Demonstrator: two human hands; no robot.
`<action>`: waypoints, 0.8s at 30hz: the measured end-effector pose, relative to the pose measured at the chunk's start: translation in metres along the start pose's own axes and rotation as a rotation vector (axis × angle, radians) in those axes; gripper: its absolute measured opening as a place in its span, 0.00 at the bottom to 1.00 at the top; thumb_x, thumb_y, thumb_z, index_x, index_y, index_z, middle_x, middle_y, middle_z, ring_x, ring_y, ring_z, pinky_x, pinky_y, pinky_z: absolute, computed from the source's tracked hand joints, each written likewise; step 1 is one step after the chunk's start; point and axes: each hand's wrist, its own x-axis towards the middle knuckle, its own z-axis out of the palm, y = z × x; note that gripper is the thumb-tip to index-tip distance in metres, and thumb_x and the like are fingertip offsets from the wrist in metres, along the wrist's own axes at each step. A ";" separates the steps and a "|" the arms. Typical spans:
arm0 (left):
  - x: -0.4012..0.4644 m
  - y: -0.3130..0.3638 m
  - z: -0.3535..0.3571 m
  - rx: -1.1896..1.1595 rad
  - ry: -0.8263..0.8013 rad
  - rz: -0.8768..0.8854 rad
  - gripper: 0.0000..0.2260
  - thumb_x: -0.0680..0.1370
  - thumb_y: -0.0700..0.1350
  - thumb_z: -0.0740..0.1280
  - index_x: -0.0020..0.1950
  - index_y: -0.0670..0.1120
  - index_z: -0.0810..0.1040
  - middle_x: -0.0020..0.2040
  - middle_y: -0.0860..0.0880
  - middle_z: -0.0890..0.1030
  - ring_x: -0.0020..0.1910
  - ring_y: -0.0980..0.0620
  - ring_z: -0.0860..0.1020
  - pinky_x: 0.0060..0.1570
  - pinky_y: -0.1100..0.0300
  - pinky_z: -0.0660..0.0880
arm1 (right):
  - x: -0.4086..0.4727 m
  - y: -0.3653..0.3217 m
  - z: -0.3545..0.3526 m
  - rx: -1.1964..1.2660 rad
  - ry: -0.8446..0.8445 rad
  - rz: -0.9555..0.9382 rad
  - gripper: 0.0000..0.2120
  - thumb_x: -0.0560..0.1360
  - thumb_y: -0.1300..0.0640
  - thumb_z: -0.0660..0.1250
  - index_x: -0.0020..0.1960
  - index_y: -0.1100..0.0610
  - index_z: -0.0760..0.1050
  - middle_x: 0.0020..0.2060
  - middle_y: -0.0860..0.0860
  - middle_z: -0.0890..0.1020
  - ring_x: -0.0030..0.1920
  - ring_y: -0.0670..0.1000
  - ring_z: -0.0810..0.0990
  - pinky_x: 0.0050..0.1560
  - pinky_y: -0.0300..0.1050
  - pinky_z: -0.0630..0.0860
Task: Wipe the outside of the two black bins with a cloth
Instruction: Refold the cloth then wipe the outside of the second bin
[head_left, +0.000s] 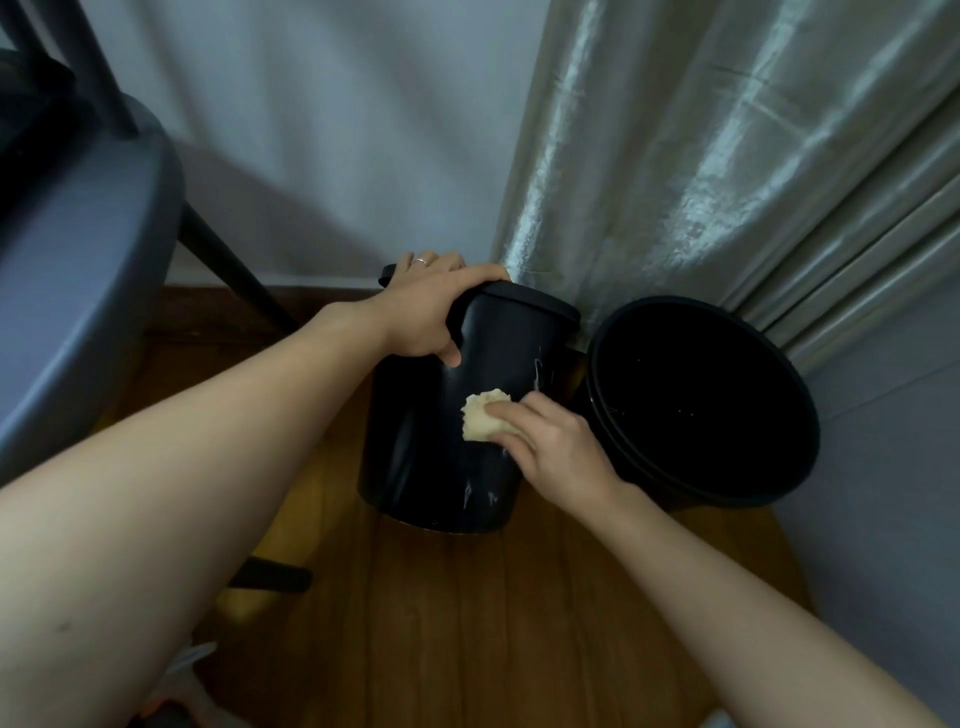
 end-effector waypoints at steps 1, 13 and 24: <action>0.000 0.000 0.000 0.000 0.002 -0.003 0.47 0.62 0.48 0.81 0.75 0.61 0.59 0.60 0.47 0.69 0.62 0.44 0.65 0.67 0.49 0.55 | 0.004 0.001 -0.002 -0.020 0.002 -0.003 0.14 0.78 0.52 0.65 0.60 0.56 0.78 0.44 0.54 0.77 0.40 0.55 0.79 0.39 0.52 0.80; -0.001 -0.001 -0.003 -0.027 -0.004 -0.006 0.46 0.63 0.47 0.80 0.75 0.60 0.59 0.60 0.47 0.69 0.61 0.43 0.65 0.67 0.49 0.55 | -0.014 -0.007 0.006 0.021 0.012 0.054 0.13 0.77 0.54 0.67 0.60 0.56 0.78 0.44 0.53 0.77 0.42 0.53 0.78 0.40 0.52 0.80; 0.000 -0.003 -0.001 -0.034 -0.002 -0.018 0.46 0.63 0.47 0.80 0.75 0.60 0.59 0.59 0.47 0.68 0.61 0.43 0.65 0.65 0.50 0.56 | 0.005 -0.005 0.004 -0.005 0.130 0.101 0.14 0.76 0.56 0.70 0.60 0.56 0.78 0.43 0.54 0.76 0.39 0.54 0.78 0.37 0.50 0.79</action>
